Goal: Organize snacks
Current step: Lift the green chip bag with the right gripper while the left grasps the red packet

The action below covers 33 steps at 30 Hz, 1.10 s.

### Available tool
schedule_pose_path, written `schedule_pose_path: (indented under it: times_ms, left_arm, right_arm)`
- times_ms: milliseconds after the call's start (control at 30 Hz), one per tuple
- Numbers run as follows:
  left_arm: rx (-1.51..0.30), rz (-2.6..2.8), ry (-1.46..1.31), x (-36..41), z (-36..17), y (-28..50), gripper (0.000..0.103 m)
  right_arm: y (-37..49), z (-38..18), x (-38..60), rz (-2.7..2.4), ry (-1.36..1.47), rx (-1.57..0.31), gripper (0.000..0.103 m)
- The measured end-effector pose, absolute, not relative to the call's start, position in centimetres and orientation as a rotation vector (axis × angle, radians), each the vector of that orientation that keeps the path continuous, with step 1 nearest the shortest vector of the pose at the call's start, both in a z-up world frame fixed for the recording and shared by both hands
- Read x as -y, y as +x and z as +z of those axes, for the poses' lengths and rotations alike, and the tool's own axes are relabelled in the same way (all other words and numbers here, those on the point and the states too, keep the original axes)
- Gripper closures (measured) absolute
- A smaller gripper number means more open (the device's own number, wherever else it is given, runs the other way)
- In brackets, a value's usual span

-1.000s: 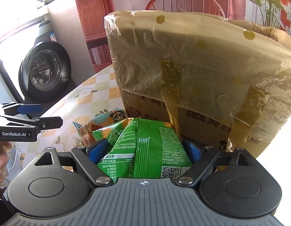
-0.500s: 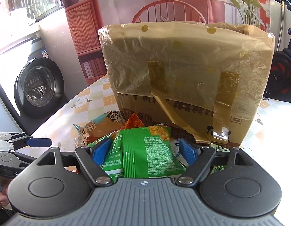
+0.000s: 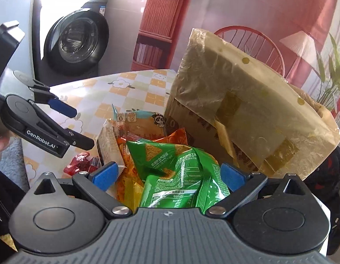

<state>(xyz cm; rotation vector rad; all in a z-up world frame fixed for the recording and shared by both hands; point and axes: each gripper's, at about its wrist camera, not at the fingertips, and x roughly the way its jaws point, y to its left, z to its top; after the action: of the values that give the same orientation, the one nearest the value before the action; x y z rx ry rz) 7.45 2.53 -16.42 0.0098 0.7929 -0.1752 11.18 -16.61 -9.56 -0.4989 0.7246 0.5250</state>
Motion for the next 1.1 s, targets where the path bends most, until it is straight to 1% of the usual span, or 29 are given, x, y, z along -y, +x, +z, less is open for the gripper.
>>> schedule_pose_path:
  times_ms: [133,200,233,267,333,400,500,533,567,733,933,1100]
  left_arm:
    - [-0.790,-0.177,-0.001,-2.8,-16.6,7.4,0.024]
    - [-0.791,-0.178,-0.002,-2.8,-16.8,7.5,0.024]
    - [-0.793,-0.178,0.000,-2.9,-16.9,7.5,0.024]
    - [-0.797,-0.179,0.001,-2.8,-17.0,7.5,0.025]
    - [-0.805,-0.182,0.004,-2.8,-17.4,7.6,0.025]
    - [-0.814,-0.191,0.005,-2.6,-17.7,7.6,0.025]
    - [-0.825,-0.211,0.017,-2.3,-18.3,7.5,0.025]
    - [-0.828,-0.217,0.025,-2.2,-18.5,7.5,0.026]
    - [-0.832,-0.223,0.032,-2.0,-18.7,7.4,0.028]
    - [-0.843,-0.264,0.064,-1.6,-19.2,7.1,0.037]
    - [-0.871,-0.296,0.126,-0.6,-20.1,7.3,0.037]
    - [-0.867,-0.310,0.140,-0.9,-20.1,7.5,0.037]
  right_arm:
    - [13.0,-11.2,16.9,0.463,-0.503,-0.786,0.002]
    - [13.6,-11.7,17.2,0.418,-0.477,-0.802,0.009]
    - [13.7,-11.8,17.2,0.398,-0.483,-0.805,0.015]
    - [13.8,-12.0,17.1,0.386,-0.492,-0.807,0.016]
    - [13.7,-12.4,17.1,0.368,-0.506,-0.803,0.016]
    - [14.0,-12.8,17.2,0.348,-0.506,-0.802,0.013]
    - [14.4,-13.5,17.4,0.317,-0.484,-0.819,0.014]
    - [14.6,-13.8,17.5,0.304,-0.476,-0.819,0.018]
    - [14.6,-13.8,17.6,0.295,-0.469,-0.810,0.031]
    - [13.2,-11.9,18.9,0.297,-0.336,-0.719,0.040]
    - [11.6,-9.7,20.3,0.283,-0.177,-0.648,0.040]
    - [10.9,-9.0,20.8,0.294,-0.132,-0.636,0.040]
